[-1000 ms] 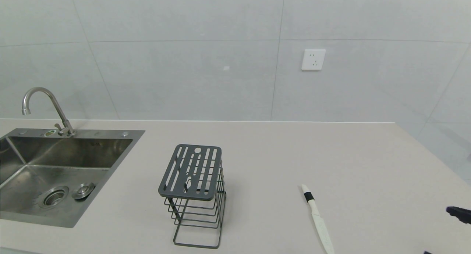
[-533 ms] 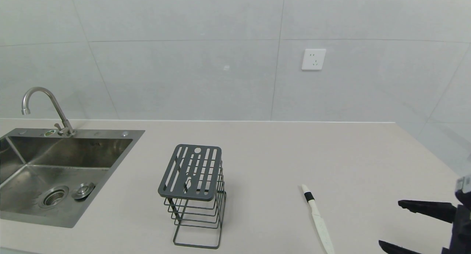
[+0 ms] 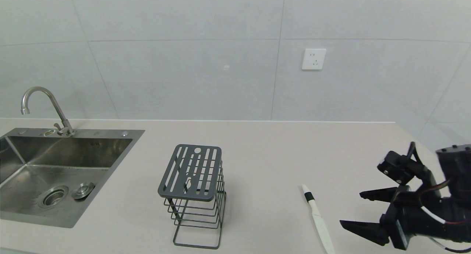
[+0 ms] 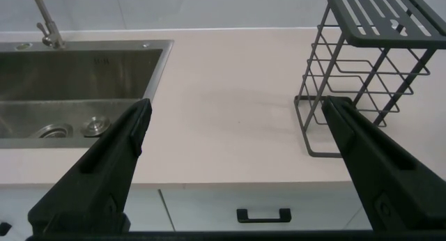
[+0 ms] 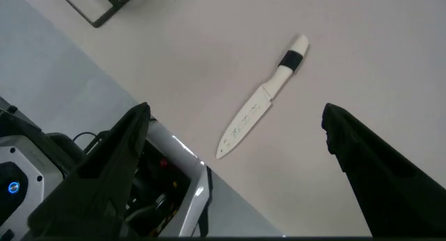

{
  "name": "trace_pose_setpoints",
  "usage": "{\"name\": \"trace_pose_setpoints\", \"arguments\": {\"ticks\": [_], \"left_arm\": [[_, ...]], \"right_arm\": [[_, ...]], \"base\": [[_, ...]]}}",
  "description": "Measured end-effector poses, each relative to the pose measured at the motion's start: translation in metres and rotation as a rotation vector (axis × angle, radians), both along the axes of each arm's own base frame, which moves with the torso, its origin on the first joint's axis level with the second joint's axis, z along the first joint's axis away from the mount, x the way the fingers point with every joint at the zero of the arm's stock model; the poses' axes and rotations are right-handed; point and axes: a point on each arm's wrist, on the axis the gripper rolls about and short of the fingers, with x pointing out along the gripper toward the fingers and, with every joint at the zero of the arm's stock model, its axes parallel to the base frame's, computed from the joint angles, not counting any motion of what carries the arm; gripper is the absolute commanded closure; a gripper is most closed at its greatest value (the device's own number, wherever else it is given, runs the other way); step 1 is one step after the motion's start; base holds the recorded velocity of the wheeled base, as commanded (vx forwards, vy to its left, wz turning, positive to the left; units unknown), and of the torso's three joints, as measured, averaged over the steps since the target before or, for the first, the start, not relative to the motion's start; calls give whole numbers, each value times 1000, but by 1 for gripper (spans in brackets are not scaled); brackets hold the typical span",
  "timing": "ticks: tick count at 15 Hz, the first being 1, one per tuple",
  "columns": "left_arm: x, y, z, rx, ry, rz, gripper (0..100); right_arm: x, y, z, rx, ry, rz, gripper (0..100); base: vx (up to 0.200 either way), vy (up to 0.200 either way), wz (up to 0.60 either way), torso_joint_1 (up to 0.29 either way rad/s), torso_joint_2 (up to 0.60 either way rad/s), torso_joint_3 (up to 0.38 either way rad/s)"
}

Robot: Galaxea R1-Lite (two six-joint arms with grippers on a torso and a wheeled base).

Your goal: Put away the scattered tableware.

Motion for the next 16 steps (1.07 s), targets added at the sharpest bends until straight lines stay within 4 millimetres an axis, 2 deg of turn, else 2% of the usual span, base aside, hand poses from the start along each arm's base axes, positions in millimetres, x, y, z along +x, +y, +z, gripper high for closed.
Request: {"name": "trace_pose_setpoints", "arguments": {"ticks": [3, 8, 16], "left_arm": [[0, 0, 0, 0, 0, 0, 0], [0, 0, 0, 0, 0, 0, 0], [0, 0, 0, 0, 0, 0, 0]], "right_arm": [[15, 13, -16, -55, 95, -90, 0], [37, 39, -30, -105, 154, -194, 0], [67, 57, -68, -224, 215, -261, 0]], "base": [[0, 0, 0, 0, 0, 0], [0, 0, 0, 0, 0, 0], [0, 0, 0, 0, 0, 0]]}}
